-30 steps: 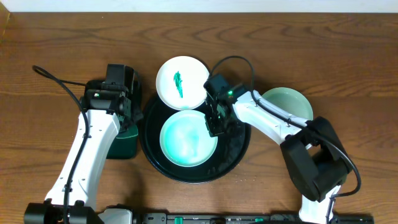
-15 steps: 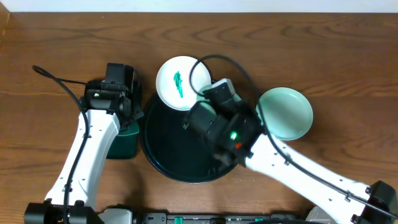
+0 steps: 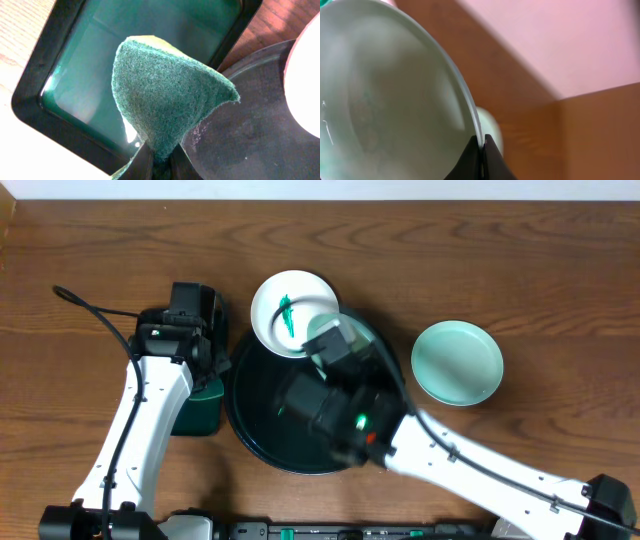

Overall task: Clean dirty plates on tray and stack at the side
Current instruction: 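Carry the second plate with the right gripper and stack it on the first, then reach the right gripper to the white plate and drag it to tray center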

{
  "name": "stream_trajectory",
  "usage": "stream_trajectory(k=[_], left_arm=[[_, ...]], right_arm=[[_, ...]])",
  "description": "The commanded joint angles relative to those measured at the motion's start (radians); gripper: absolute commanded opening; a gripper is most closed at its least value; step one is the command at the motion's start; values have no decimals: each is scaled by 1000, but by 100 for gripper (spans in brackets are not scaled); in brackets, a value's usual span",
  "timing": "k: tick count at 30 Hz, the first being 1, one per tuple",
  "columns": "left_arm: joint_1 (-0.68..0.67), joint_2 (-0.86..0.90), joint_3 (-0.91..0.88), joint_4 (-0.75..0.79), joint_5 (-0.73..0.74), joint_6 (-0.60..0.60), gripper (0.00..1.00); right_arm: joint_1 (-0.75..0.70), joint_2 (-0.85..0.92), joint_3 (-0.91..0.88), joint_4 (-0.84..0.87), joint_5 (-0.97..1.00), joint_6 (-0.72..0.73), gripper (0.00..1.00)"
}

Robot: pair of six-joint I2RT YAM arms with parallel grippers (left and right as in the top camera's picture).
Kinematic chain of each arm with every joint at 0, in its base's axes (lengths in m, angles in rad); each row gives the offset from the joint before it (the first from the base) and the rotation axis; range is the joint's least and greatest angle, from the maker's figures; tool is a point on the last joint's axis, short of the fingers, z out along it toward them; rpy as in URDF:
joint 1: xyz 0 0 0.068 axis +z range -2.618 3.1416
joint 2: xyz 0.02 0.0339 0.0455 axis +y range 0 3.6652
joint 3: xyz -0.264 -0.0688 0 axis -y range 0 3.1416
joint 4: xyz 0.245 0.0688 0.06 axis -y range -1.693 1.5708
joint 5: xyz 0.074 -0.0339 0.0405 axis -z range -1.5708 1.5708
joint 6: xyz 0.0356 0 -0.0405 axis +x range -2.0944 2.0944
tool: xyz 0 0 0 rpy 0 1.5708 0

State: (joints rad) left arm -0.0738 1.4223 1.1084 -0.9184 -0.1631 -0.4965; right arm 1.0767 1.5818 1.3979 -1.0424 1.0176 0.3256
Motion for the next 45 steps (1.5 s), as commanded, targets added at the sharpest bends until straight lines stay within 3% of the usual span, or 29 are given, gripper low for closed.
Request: stream_trajectory(k=[1, 5, 7, 11, 17, 22, 24, 25, 29, 34, 38, 45], left_arm=[[5, 3, 8, -20, -12, 7, 7], [5, 3, 8, -19, -12, 6, 7], [5, 3, 8, -19, -12, 6, 7], [5, 3, 8, -15, -12, 6, 7], [5, 3, 8, -15, -12, 7, 7], [5, 3, 8, -11, -13, 14, 7], [5, 3, 8, -10, -12, 14, 7], [5, 3, 8, -10, -12, 14, 7], [5, 3, 8, -11, -12, 15, 7], [5, 3, 8, -5, -4, 18, 7], [5, 3, 8, -5, -4, 17, 7], [5, 3, 8, 1, -4, 17, 7]], right_arm=[[-171, -3, 14, 74, -653, 44, 1], [-517, -5, 21, 113, -1151, -20, 1], [-674, -6, 21, 69, -1222, -19, 1], [-973, -6, 4, -1, -1074, -19, 1], [-1170, -5, -163, 77, -959, 26, 1], [-1187, -4, -344, 251, -879, 105, 1], [-1182, -4, -364, 272, -880, 103, 17], [-1175, -5, -359, 266, -913, 69, 32], [-1122, -5, -223, 163, -1066, -14, 45], [-934, 51, 60, 114, -1137, -84, 47], [-781, 280, 279, 123, -1217, -113, 49], [-637, 535, 340, 207, -1331, -109, 49]])
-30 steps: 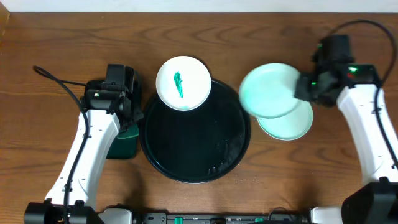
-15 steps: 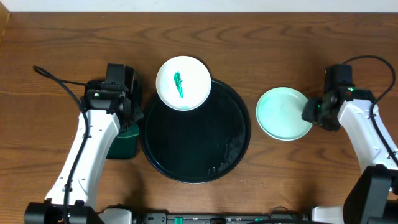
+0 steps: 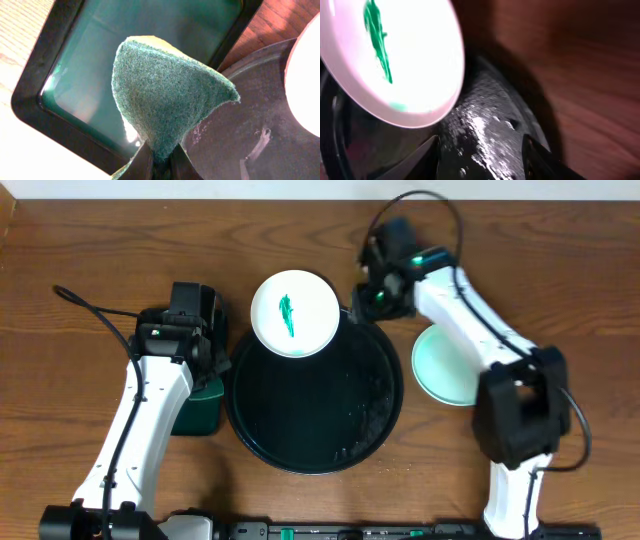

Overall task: Clean dirty plates on tray and stack at the side
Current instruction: 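Reach the right gripper to the white plate and drag it to tray center, then grip the white plate rim with the right gripper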

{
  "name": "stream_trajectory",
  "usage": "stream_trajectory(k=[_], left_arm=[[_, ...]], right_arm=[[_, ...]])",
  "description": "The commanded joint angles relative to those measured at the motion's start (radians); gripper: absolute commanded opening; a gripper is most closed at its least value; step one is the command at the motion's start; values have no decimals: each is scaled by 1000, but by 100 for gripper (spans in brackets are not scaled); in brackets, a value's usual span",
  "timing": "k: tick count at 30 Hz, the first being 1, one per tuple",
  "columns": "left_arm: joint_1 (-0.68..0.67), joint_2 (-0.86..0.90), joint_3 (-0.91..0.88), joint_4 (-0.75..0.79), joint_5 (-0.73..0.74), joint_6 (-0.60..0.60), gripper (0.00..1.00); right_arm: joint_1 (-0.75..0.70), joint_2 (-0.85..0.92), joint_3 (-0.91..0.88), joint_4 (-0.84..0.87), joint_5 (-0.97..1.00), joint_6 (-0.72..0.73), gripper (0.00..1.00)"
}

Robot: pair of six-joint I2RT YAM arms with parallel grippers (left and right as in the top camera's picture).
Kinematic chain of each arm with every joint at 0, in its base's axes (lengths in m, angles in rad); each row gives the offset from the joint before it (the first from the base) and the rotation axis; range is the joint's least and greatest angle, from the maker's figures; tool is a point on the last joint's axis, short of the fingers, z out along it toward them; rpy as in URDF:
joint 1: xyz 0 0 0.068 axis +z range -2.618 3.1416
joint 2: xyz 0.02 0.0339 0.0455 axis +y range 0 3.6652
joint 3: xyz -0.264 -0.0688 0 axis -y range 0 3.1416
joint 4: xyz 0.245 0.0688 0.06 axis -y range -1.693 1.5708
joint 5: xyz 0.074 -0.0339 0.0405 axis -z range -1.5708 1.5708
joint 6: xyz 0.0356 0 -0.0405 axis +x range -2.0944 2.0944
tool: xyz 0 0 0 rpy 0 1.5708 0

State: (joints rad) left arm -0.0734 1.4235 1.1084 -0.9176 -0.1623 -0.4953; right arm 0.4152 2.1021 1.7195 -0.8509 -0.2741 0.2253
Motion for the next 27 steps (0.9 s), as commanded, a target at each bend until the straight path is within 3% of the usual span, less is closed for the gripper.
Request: stream_trajectory(k=[1, 5, 9, 11, 13, 17, 22, 24, 26, 27], left_arm=[[5, 2, 8, 0, -5, 16, 7], [5, 2, 8, -2, -5, 16, 7], [5, 2, 8, -2, -5, 16, 7], [5, 2, 8, -1, -5, 16, 7], [5, 2, 8, -1, -5, 16, 7], [5, 2, 8, -1, -5, 16, 7], [5, 2, 8, 14, -5, 12, 7], [5, 2, 8, 15, -5, 12, 7], [5, 2, 8, 14, -5, 12, 7], [5, 2, 8, 14, -5, 12, 7]], right_arm=[[52, 56, 19, 47, -17, 27, 47], [98, 138, 19, 117, -6, 89, 31], [123, 177, 18, 120, 68, 108, 28], [126, 183, 18, 122, 67, 108, 15], [132, 179, 21, 121, 52, 106, 10], [143, 133, 61, 10, 9, 70, 2], [175, -16, 77, -254, 47, 8, 2], [187, -20, 75, -317, 49, 9, 6], [209, 0, 47, -317, 53, -23, 31], [215, 11, 47, -317, 59, -64, 38]])
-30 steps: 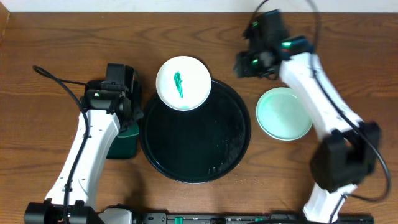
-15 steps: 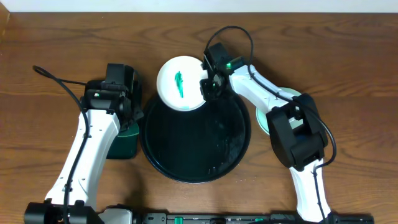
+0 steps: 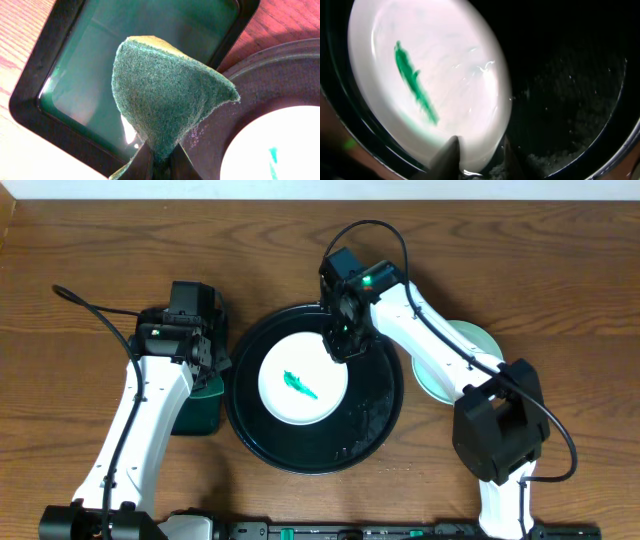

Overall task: Clean dirty plates on tray and stack at the side
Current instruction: 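Grip the white plate rim with the right gripper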

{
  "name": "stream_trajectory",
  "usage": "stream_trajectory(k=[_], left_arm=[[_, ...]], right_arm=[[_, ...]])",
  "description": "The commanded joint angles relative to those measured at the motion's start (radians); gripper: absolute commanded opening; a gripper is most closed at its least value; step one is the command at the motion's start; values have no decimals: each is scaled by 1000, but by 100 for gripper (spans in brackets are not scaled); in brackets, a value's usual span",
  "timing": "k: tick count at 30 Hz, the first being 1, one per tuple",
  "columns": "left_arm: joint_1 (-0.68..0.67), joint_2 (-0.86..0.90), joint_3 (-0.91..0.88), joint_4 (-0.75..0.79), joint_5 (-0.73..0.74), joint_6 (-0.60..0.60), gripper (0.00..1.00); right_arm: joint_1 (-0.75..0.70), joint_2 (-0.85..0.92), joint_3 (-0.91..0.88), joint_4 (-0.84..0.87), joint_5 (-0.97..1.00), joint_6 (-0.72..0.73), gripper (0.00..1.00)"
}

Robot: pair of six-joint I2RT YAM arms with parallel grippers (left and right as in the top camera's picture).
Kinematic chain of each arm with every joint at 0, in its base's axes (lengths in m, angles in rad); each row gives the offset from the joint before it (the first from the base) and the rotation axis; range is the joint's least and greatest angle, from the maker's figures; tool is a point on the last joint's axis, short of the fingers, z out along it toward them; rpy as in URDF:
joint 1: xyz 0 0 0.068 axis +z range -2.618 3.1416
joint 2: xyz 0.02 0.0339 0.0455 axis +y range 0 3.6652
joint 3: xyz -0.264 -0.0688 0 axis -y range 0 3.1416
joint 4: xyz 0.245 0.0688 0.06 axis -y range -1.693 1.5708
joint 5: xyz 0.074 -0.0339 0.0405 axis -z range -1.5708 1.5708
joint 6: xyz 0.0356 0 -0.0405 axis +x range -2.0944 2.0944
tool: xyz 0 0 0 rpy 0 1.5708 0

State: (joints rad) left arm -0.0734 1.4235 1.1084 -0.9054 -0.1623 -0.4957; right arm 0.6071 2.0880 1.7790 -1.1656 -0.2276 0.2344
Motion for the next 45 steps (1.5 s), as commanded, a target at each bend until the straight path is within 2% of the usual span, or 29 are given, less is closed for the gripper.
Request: stream_trajectory(k=[1, 2, 4, 7, 10, 14, 17, 18, 20, 24, 25, 29, 32, 35, 38, 42, 45], left_arm=[[5, 2, 8, 1, -5, 13, 7], [5, 2, 8, 1, -5, 13, 7], [5, 2, 8, 2, -5, 12, 7], [5, 2, 8, 2, -5, 13, 7], [5, 2, 8, 1, -5, 13, 7], [5, 2, 8, 2, -5, 12, 7], [5, 2, 8, 2, -2, -18, 7], [5, 2, 8, 2, -2, -18, 7], [5, 2, 8, 1, -2, -18, 7], [5, 2, 8, 2, -2, -18, 7], [5, 2, 8, 2, -2, -18, 7], [5, 2, 8, 2, -2, -18, 7], [5, 2, 8, 2, 16, -18, 7], [5, 2, 8, 1, 51, -18, 7], [5, 2, 8, 2, 79, -18, 7], [-17, 2, 8, 26, 130, -45, 7], [-70, 7, 8, 53, 129, -53, 7]], right_arm=[[30, 42, -12, 0, 56, -157, 45], [31, 52, -12, 12, 113, -196, 51], [26, 61, -12, 57, 160, -244, 53], [-2, 108, -12, 185, 159, -332, 47], [-11, 143, -12, 158, 116, -390, 47], [-11, 169, -12, 164, -9, -367, 31], [-12, 195, -12, 159, -9, -212, 2], [-12, 195, -12, 158, -9, -158, 1], [-8, 195, -12, 158, -9, -95, 1], [0, 193, -12, 151, 36, 155, 1], [-1, 185, -12, 148, 24, 167, 1], [-29, 113, -12, 126, -39, 161, 1], [-26, 107, -18, 122, 76, 160, 1], [-7, 119, -76, 201, 81, 140, 1], [4, 119, -159, 296, 80, 123, 12], [2, 119, -169, 321, 54, 101, 1], [2, 119, -170, 321, 54, 101, 1]])
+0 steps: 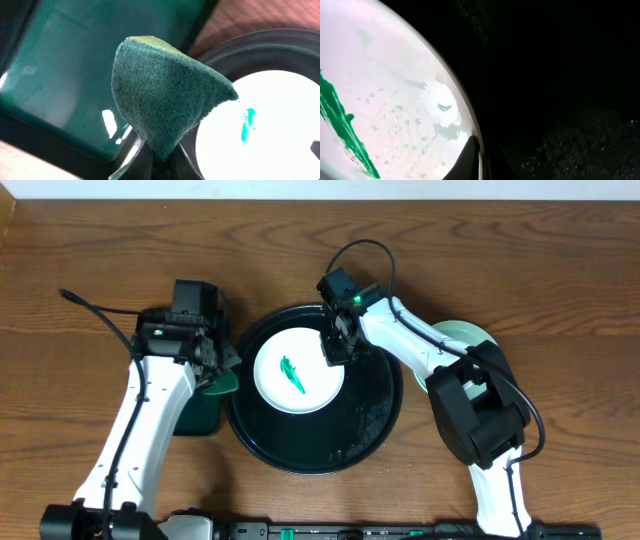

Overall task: Clean dirty plates on tray and stack at the side
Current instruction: 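Grip the white plate rim with the right gripper, then scrub the white plate with the sponge held in the left gripper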

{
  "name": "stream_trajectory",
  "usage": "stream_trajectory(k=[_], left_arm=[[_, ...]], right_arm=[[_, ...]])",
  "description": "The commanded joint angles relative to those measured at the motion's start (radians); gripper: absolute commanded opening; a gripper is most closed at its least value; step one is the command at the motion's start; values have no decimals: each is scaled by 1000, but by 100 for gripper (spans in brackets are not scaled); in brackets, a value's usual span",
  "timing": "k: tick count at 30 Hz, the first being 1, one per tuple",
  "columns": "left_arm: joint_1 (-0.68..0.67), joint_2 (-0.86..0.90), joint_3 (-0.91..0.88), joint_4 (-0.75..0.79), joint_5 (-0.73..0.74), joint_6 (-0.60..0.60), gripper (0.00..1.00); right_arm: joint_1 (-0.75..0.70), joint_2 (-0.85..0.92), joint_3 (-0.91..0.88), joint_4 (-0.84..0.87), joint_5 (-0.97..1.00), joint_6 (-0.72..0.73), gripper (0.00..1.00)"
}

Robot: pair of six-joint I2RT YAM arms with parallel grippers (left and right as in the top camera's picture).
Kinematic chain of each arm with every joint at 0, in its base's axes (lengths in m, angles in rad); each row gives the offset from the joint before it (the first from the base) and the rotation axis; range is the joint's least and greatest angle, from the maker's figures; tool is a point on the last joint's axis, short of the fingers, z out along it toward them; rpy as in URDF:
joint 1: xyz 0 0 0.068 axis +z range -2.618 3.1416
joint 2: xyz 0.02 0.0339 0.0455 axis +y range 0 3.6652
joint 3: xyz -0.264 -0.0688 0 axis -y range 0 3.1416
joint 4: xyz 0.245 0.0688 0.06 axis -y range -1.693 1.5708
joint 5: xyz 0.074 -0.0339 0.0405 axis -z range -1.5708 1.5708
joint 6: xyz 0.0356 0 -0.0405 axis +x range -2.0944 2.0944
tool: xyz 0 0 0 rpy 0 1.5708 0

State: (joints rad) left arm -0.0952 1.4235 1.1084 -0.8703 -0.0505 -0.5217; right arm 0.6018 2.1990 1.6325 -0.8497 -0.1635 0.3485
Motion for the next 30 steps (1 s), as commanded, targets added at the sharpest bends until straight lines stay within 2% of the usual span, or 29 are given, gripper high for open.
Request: stream_trajectory(k=[1, 3, 6, 12, 14, 19, 20, 21, 22, 24, 26, 27, 30], left_arm=[[-71, 15, 8, 31, 18, -30, 7], [-129, 60, 8, 93, 27, -30, 7], [-195, 194, 8, 193, 156, -30, 7], [-278, 419, 9, 226, 186, -30, 7], [-291, 448, 8, 226, 214, 17, 7], [-297, 460, 9, 256, 544, 354, 7], [-297, 460, 9, 260, 544, 356, 7], [-295, 460, 9, 272, 520, 341, 7], [-292, 460, 11, 286, 428, 269, 7], [-290, 459, 20, 280, 172, 82, 7], [-290, 459, 33, 214, -161, -127, 7], [-290, 459, 37, 175, -236, -196, 7], [-290, 459, 37, 107, -236, -225, 7]], right_arm=[[8, 8, -24, 5, -10, -13, 1], [9, 8, -24, 5, -10, -13, 1], [10, 8, -24, 5, -10, -13, 1], [10, 8, -24, 13, -23, -13, 1], [10, 8, -24, 13, -23, -13, 1], [10, 8, -24, 14, -23, -13, 1], [10, 8, -24, 14, -23, -13, 1], [10, 8, -24, 14, -23, -13, 1], [10, 8, -24, 13, -23, -13, 1], [10, 8, -24, 14, -23, -13, 1], [10, 8, -24, 13, -23, -13, 1], [10, 8, -24, 13, -22, -13, 1], [10, 8, -24, 18, -26, -13, 1]])
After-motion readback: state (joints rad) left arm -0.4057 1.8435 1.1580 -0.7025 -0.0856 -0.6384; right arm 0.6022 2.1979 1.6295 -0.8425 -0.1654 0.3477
